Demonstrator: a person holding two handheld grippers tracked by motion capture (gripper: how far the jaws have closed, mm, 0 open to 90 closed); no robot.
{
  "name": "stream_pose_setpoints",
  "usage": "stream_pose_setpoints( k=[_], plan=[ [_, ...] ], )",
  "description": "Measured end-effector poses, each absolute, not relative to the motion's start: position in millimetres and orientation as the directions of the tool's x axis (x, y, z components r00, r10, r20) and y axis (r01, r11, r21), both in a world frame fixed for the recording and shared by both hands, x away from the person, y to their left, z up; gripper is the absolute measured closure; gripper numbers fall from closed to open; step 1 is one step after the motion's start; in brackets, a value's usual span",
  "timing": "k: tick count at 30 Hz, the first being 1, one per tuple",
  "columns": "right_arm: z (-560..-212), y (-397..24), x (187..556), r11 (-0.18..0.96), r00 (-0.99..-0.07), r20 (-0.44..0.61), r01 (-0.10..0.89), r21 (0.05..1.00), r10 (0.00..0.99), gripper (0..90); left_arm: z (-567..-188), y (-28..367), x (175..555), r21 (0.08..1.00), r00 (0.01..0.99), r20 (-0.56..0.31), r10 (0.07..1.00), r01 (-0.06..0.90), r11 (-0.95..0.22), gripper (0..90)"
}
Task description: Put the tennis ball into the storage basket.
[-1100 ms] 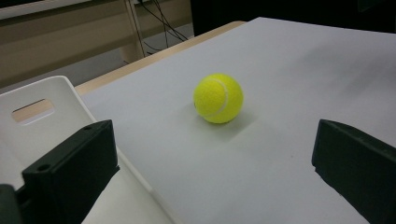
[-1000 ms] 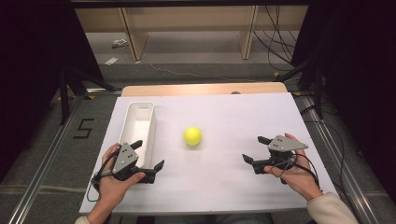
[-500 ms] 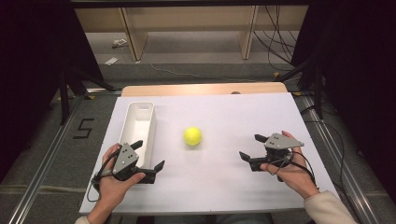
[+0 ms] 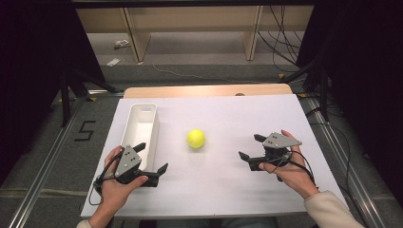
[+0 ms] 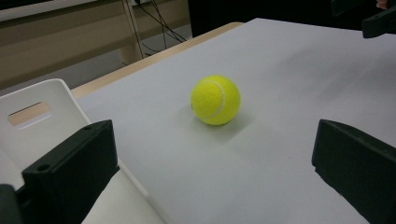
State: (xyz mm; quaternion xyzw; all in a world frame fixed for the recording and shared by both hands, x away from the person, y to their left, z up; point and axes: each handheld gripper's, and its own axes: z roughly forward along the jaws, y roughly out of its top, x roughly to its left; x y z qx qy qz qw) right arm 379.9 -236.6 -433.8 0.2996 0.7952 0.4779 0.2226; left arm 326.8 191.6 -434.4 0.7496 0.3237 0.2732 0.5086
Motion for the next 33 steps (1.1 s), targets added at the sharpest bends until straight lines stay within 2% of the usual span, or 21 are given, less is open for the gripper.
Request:
stream_pose_setpoints(
  k=[33],
  plan=[
    [-432, -201, 403, 0.374, -0.744, -0.069, 0.250, 0.893, 0.664, 15.4, -435, 191, 329, 0.940, 0.642, 0.076, 0.763, 0.208, -0.269, 0.0]
  ],
)
